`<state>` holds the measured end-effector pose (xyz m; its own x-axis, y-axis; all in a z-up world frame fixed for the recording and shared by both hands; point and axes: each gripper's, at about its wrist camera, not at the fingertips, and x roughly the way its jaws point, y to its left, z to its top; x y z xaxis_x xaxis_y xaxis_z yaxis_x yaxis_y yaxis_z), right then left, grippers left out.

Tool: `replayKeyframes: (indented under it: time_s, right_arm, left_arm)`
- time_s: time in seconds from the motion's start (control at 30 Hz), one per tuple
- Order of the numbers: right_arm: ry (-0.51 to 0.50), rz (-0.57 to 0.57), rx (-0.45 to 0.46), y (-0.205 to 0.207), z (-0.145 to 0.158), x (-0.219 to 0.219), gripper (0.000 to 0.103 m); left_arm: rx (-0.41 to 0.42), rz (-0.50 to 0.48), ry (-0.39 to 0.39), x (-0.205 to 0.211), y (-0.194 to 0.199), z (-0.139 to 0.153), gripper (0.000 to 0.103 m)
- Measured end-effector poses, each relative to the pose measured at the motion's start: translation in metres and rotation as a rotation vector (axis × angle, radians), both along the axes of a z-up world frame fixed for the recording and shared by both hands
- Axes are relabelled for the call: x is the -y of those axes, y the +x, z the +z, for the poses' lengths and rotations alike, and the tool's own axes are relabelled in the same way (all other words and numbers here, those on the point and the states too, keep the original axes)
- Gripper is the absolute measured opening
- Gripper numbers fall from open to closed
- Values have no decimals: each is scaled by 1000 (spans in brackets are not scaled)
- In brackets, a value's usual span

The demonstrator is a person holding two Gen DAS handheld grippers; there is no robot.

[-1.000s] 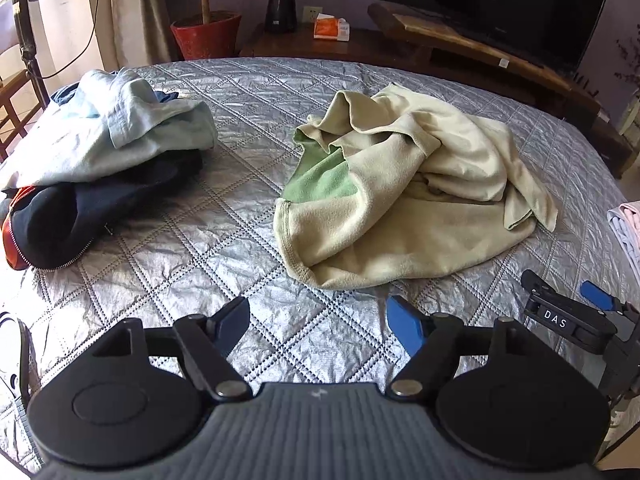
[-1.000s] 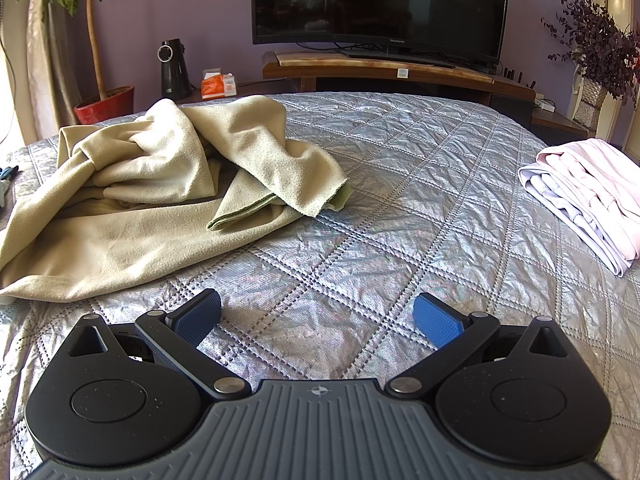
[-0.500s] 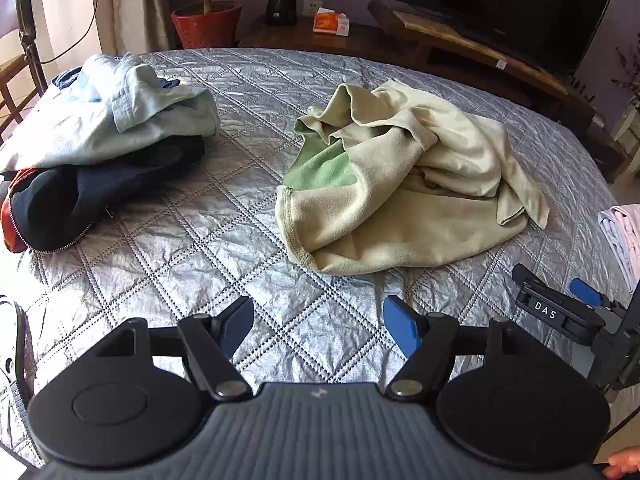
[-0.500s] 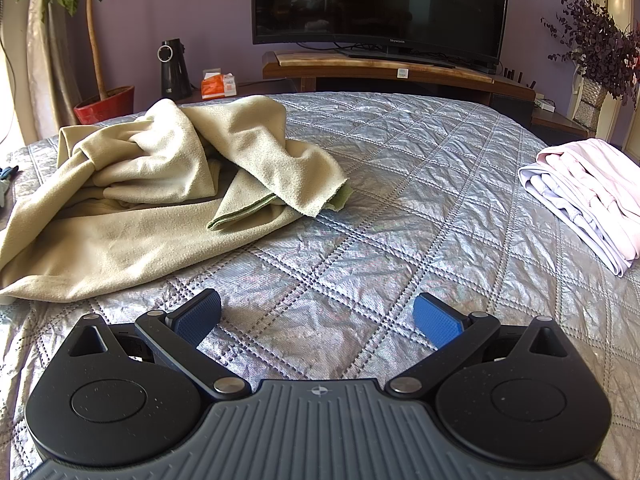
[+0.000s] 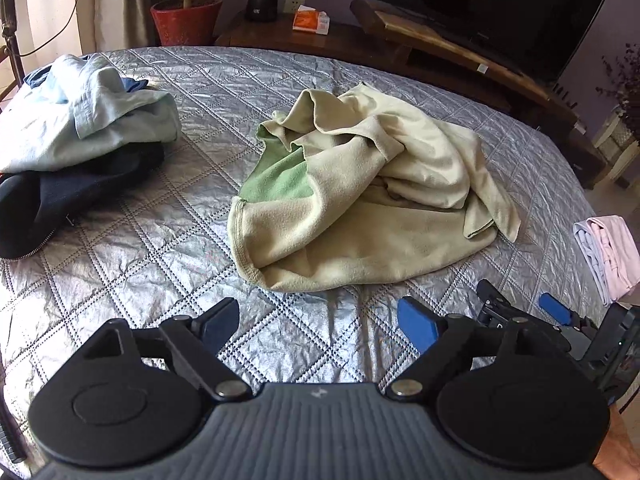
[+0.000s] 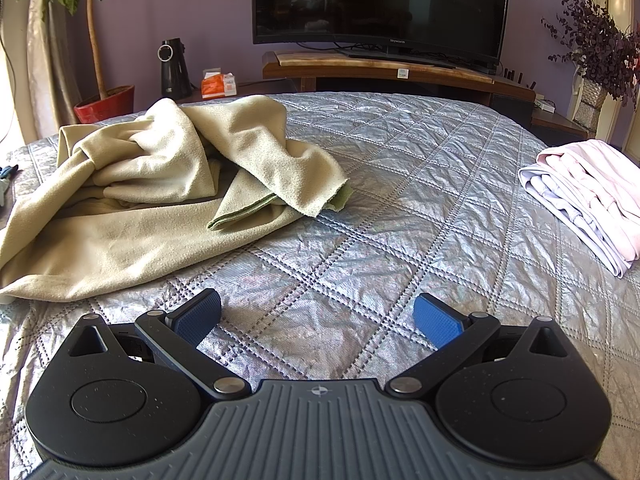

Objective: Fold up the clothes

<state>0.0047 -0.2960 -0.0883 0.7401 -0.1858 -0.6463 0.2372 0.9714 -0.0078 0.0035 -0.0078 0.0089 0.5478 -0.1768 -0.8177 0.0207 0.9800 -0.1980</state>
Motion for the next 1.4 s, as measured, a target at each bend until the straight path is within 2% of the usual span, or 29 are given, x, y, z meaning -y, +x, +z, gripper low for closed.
replayKeyframes:
  time_s: [0.07,0.17,0.33,0.37,0.47,0.53,0.6,0.67,0.93,1.13,1.4]
  right_arm:
    - [2,0,0,-2,1,0,103]
    - [-1,8,-9,-1,2,1,103]
    - [-19,64,-88,2,10,0,103]
    - [3,59,-107,1,13,-1,103]
    - [8,64,-169,-2,24,-8,102]
    - [-16,27,-160,-13,36,-16,102]
    - [5,-4,-144,-26,47,-23,102]
    - [39,-28,-149,-41,58,-28,102]
    - [44,-22,-186,-88,90,-44,102]
    - [20,-7,-146,-140,114,-48,102]
    - [-9,2,-112,-183,130,-40,103]
  left_arm:
    - [12,-16,4,5,-1,0,81]
    - [-9,-16,15,9,3,-5,70]
    - [-20,60,19,0,5,-9,68]
    - [-15,59,24,-1,4,-8,70]
    - [25,51,44,-2,-3,-2,83]
    - [47,45,54,-3,-9,2,89]
    - [48,36,58,-4,-17,4,92]
    - [48,28,63,-5,-24,6,92]
    - [55,-29,92,0,-61,12,92]
    - [94,-112,145,22,-99,18,91]
    - [71,-91,165,26,-127,21,92]
